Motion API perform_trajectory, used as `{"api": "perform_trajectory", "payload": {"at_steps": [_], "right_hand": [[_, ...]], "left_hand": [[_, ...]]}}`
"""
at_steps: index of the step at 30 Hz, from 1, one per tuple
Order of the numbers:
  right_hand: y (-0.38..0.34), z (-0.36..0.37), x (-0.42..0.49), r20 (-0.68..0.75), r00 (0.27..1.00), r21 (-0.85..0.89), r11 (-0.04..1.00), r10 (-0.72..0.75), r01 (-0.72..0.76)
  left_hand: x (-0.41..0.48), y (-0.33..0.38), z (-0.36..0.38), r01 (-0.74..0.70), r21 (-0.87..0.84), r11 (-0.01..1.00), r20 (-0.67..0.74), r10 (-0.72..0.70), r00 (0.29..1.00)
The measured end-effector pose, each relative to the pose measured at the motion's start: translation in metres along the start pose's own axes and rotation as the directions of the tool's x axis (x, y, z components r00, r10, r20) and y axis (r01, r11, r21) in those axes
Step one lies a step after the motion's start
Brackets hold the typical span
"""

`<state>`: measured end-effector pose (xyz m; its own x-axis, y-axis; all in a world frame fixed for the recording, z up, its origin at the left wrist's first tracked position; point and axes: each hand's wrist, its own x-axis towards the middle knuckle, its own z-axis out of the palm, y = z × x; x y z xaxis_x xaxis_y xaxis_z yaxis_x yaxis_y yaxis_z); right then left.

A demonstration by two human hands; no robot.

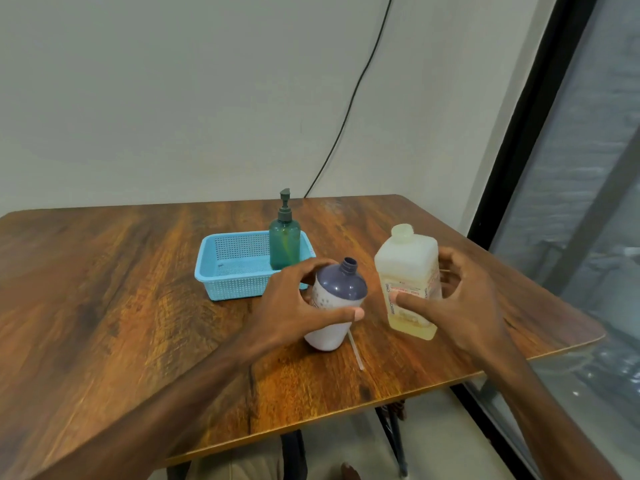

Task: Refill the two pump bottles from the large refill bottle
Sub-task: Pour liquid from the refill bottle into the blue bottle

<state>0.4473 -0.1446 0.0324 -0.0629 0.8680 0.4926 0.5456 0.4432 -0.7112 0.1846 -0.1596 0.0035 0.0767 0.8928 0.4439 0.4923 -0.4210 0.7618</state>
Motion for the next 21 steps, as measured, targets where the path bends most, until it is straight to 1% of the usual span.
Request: {"api": "perform_trajectory", "payload": {"at_steps": [4, 8, 11, 14, 18, 21], "right_hand": [[0.003, 0.002, -0.004, 0.033, 0.998, -0.062, 0.996, -0.057, 0.059], [-0.001, 0.003, -0.003, 0.05, 0.989, -0.122, 0.981, -0.142, 0.148], [-0.001, 0.001, -0.002, 0.054, 0.987, -0.159, 0.975, -0.15, 0.157], [0.003, -0.001, -0.001, 0.065, 0.985, -0.238, 0.956, -0.158, 0.169], [0.01, -0.001, 0.001, 0.056, 0.983, -0.225, 0.957, -0.175, 0.183], [0.008, -0.001, 0.003, 0.023, 0.988, -0.162, 0.975, -0.152, 0.154]], "left_hand": [[0.001, 0.0, 0.001, -0.054, 0.033, 0.998, -0.004, 0.055, 0.998], [0.004, -0.004, 0.001, -0.074, 0.01, 0.997, -0.013, 0.074, 0.997], [0.005, -0.011, 0.002, -0.067, -0.016, 0.998, -0.015, 0.066, 0.998], [0.004, -0.013, 0.001, -0.083, -0.026, 0.996, -0.013, 0.083, 0.996], [0.005, -0.01, 0.0, -0.119, -0.011, 0.993, 0.005, 0.119, 0.993], [0.006, -0.008, -0.001, -0.149, 0.01, 0.989, 0.015, 0.148, 0.989]]}}
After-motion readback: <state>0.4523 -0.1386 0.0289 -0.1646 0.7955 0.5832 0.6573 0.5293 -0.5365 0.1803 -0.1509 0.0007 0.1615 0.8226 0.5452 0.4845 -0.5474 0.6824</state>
